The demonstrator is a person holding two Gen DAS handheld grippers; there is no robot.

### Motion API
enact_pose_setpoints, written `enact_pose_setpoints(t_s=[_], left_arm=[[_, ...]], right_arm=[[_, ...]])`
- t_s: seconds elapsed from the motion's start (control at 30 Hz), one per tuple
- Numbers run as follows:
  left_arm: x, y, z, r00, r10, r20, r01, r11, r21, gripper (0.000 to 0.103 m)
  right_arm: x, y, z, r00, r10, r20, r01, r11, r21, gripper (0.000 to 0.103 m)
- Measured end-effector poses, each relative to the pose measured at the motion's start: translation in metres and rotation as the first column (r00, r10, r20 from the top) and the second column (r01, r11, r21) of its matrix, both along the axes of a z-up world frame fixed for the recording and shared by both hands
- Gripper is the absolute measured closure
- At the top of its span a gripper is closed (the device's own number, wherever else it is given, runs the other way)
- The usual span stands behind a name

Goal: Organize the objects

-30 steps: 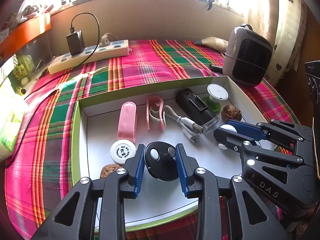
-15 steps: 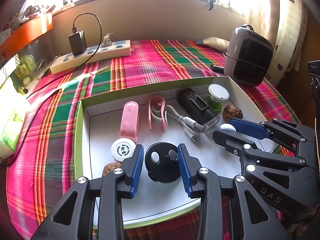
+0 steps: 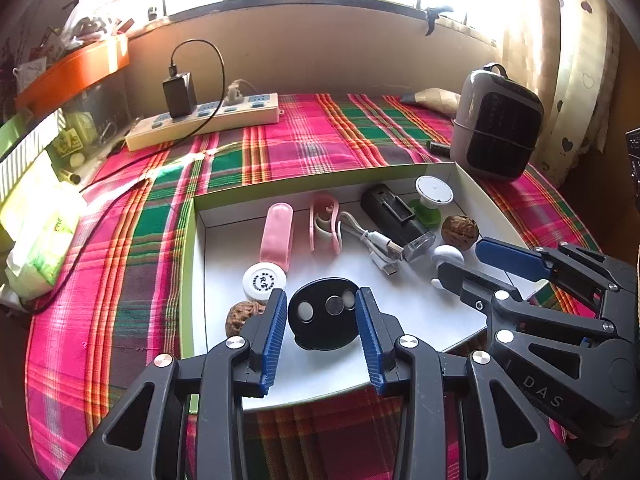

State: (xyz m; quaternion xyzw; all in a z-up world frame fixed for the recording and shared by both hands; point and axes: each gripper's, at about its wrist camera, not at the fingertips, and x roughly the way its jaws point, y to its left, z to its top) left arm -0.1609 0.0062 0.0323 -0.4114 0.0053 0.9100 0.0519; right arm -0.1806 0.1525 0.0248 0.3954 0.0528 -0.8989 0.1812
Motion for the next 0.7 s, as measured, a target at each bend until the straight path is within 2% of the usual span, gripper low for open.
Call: enact_pose_setpoints(t_s=[0.23, 0.7], left_arm=[[0.016, 0.0, 0.009, 0.999, 0.044, -0.029, -0.044, 0.999, -0.005, 0.069], [0.051, 0.006, 0.016, 0.995, 0.07, -0.072, -0.071, 0.997, -0.012, 0.069]], right_arm=[[0.017, 0.004, 0.009, 0.999, -0.017, -0.028, 0.016, 1.0, -0.014, 0.064], [0.049, 0.005, 0.018, 0.997, -0.042, -0.069, 0.042, 0.999, -0.007, 0.064]])
